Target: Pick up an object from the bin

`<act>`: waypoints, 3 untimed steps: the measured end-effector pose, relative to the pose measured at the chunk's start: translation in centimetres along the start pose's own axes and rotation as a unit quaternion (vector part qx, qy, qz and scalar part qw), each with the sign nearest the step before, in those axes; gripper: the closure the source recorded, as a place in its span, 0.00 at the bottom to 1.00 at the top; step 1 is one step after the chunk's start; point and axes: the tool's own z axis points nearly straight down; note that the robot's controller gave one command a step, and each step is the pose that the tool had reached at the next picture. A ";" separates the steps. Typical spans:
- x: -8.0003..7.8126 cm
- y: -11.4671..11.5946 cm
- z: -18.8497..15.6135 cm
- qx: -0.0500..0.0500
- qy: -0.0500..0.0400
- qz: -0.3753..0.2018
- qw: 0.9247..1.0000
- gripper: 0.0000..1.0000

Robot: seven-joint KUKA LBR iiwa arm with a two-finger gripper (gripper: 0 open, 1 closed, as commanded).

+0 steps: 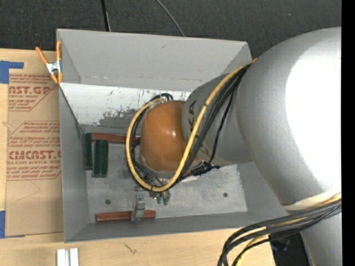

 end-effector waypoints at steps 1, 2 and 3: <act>-1.1 4.3 1.5 0.000 0.003 0.049 0.999 1.00; -1.1 4.2 1.5 0.000 0.002 0.049 0.999 1.00; -0.7 1.3 -12.5 0.001 0.000 0.087 0.996 1.00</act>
Offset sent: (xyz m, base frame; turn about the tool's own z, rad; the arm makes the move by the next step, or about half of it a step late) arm 0.0000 0.0000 0.0000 0.0000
